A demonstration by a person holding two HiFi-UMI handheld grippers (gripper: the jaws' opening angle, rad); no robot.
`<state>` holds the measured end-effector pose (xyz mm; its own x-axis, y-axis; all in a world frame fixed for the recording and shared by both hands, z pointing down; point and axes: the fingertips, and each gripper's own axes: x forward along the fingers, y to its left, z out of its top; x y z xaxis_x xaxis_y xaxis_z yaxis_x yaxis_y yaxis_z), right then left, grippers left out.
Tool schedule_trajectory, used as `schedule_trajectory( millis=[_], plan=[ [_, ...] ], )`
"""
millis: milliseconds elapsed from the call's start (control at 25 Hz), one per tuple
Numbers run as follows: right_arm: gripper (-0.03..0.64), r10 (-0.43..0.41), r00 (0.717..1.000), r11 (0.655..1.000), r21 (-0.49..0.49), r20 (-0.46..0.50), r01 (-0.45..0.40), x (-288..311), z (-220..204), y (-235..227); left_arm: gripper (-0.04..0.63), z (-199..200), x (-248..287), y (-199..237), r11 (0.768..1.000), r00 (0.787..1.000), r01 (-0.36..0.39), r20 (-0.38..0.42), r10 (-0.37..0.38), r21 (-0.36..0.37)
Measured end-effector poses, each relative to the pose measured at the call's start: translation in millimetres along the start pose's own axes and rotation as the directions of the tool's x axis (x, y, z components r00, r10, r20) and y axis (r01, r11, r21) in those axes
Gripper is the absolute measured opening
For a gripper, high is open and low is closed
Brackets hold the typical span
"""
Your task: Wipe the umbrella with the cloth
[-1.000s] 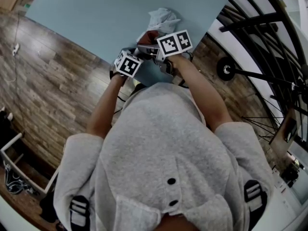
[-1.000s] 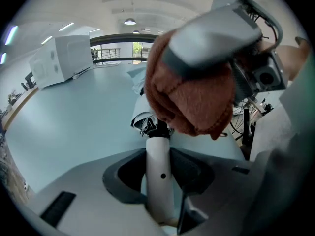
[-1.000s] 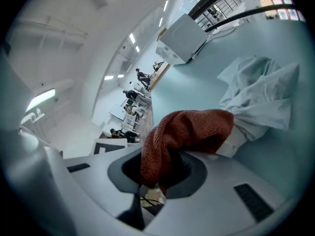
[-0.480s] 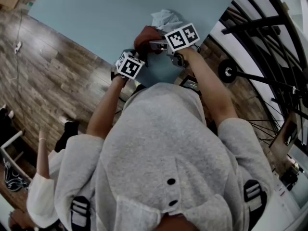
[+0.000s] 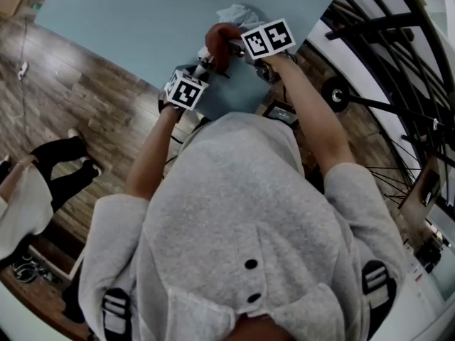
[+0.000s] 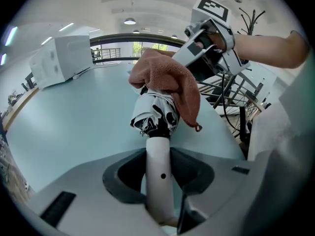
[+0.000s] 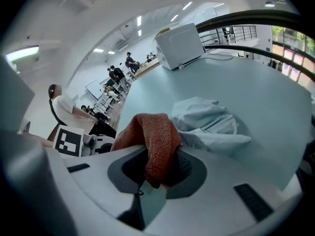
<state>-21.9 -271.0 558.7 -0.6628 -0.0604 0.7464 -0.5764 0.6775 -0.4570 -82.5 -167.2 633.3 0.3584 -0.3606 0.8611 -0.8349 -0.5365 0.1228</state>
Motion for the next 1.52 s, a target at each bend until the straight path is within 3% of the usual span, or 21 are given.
schedule_trajectory(
  millis=[960, 1200, 1520],
  plan=[
    [0.074, -0.189, 0.982, 0.981, -0.040, 0.023, 0.190, -33.7, 18.2, -56.7, 0.156, 0.6, 2.0, -6.1, 1.000, 1.000, 0.015, 0.006, -0.015, -0.006],
    [0.074, -0.317, 0.948, 0.944, -0.084, 0.039, 0.320, -50.1, 28.5, -83.8, 0.156, -1.8, -0.7, -4.8, 1.000, 1.000, 0.012, 0.002, -0.012, -0.003],
    [0.074, -0.429, 0.902, 0.888, -0.159, 0.058, 0.432, -72.0, 48.9, -112.7, 0.156, -0.8, -0.4, -1.9, 1.000, 1.000, 0.004, 0.001, -0.004, -0.001]
  ],
)
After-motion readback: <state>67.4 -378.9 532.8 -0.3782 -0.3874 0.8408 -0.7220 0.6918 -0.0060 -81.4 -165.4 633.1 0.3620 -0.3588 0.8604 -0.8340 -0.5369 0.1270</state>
